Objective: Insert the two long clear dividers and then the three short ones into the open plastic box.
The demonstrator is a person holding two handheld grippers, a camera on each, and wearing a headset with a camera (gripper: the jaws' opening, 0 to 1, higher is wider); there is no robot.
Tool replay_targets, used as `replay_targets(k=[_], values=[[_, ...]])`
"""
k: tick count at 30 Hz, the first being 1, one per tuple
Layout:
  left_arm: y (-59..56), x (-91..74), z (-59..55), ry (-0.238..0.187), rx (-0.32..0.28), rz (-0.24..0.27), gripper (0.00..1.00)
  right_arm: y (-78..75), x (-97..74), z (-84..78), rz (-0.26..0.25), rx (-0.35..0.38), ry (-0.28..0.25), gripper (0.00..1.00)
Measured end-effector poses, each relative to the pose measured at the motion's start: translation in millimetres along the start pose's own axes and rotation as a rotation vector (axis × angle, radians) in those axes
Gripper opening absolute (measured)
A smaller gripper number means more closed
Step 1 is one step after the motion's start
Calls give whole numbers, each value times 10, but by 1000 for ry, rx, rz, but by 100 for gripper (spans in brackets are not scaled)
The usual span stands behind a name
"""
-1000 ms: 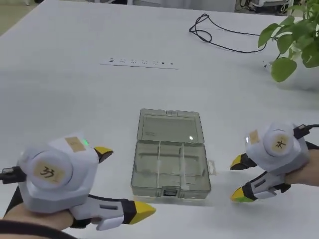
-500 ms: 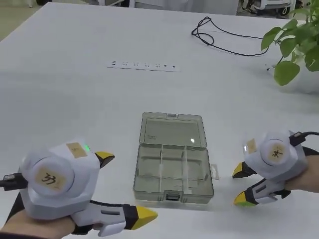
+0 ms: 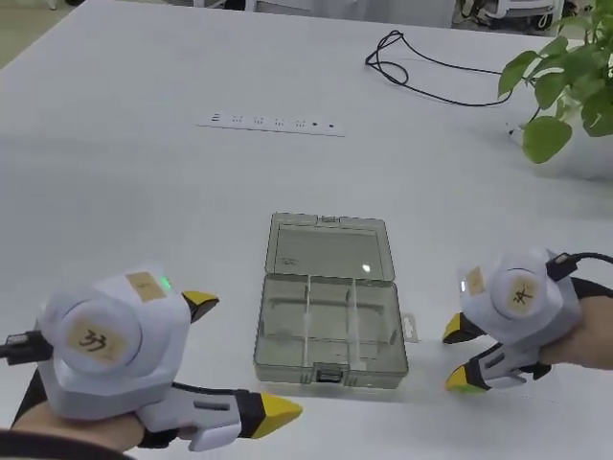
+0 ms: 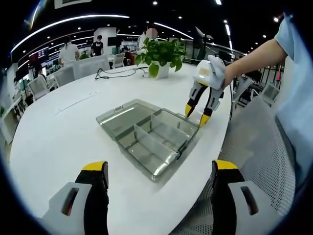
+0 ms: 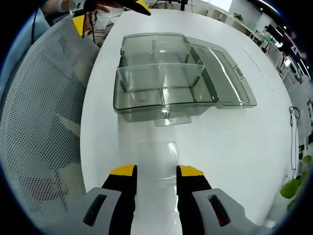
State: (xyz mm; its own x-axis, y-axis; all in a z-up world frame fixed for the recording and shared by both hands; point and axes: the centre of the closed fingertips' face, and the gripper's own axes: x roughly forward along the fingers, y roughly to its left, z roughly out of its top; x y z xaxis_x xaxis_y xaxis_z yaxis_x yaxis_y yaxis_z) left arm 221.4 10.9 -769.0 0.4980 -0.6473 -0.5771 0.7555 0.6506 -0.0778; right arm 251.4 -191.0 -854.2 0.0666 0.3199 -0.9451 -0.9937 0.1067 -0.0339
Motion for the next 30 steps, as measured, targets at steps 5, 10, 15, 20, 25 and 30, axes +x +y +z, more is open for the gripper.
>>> replay_targets(k=[5,10,15,20,25,30], values=[[9,-17,18,-14,-12,-1,89,-2,-61,26,-27,15,-16,32],[20,-29,50,-30,-36,-5,88,-38,-200,113,-75,32,-58,32],[7,-23,163,-68,-83,-21,86,-69,-410,309,-148,19,-116,32],[-42,43,306,-98,-145,-59,84,-51,-573,566,-208,-32,-163,32],[-67,123,421,-115,-215,-99,77,-2,-699,878,-236,-89,-208,32],[-170,175,575,-145,-324,-177,66,32,-794,1157,-268,-155,-240,32]])
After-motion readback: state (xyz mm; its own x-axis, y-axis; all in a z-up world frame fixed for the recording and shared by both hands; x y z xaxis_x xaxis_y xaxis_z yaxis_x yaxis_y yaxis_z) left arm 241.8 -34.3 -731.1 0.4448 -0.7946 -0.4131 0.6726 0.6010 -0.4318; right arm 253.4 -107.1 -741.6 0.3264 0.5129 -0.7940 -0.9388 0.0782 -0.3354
